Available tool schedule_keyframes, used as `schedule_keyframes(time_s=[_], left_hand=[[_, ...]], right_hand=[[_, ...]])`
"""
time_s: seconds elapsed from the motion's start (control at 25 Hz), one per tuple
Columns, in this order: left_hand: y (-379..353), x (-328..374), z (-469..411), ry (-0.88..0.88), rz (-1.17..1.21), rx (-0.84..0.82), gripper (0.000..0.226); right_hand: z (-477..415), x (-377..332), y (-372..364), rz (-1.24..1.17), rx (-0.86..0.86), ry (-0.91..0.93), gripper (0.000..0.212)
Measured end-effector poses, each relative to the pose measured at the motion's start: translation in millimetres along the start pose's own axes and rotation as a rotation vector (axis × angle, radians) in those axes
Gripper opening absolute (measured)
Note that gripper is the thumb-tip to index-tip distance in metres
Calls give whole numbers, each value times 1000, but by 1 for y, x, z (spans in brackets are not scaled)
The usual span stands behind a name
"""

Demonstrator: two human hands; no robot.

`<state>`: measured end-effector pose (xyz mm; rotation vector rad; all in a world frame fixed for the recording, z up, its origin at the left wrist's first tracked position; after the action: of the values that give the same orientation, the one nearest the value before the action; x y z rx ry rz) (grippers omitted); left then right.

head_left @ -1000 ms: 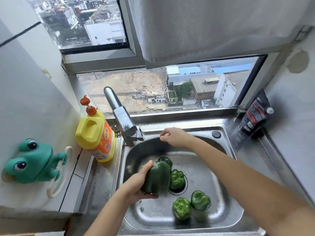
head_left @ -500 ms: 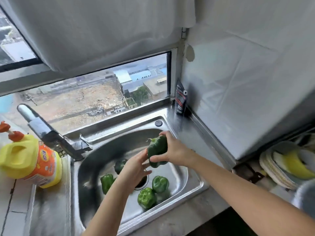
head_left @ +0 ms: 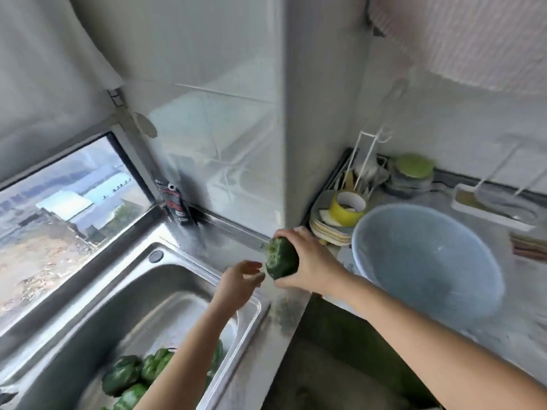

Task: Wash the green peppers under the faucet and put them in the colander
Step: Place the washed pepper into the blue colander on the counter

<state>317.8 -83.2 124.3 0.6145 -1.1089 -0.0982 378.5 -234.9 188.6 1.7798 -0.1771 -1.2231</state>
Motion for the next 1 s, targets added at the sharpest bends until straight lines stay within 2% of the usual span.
schedule_keyframes(time_s=[0.16,0.24,0.32,0.4,0.48,0.64,0.8,0.88,1.0], left_hand=[[-74,59,-11,-200,0,-263,20],[-110,83,-10,-244,18,-391,32],[-141,98,-9,-241,-42,-488,47],[-168,104,-9,-265,-109,-573,51],[-186,100,-10,-292,-200,-628,52],[-197,92,-16,-272,-233,-669,52],[-195,98,-18,-228,-125,-682,45],[-186,99,-16,-191,-71,-661,39],[-151,89,-21,-187,-18,-532,34]], right_hand=[[34,71,84,-2,167,-348,90],[49,115,116,41,217,-558,88],[64,159,129,120,132,-731,87],[81,193,124,236,-63,-833,92],[91,217,107,344,-246,-842,98],[80,224,98,475,-423,-782,101],[63,212,99,547,-604,-748,81],[55,204,101,538,-611,-748,70],[24,166,108,537,-462,-615,48]])
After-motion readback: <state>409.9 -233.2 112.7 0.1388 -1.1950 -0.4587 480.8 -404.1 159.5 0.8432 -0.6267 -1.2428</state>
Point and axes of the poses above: each hand's wrist, its own z-axis away from the middle knuckle, its own y-axis out of the back of the hand, x = y × z, the point moved 6 cm from there along -z, towards the middle knuckle, and after that the axes turned 5 degrees about x, right-handed, at the moved point
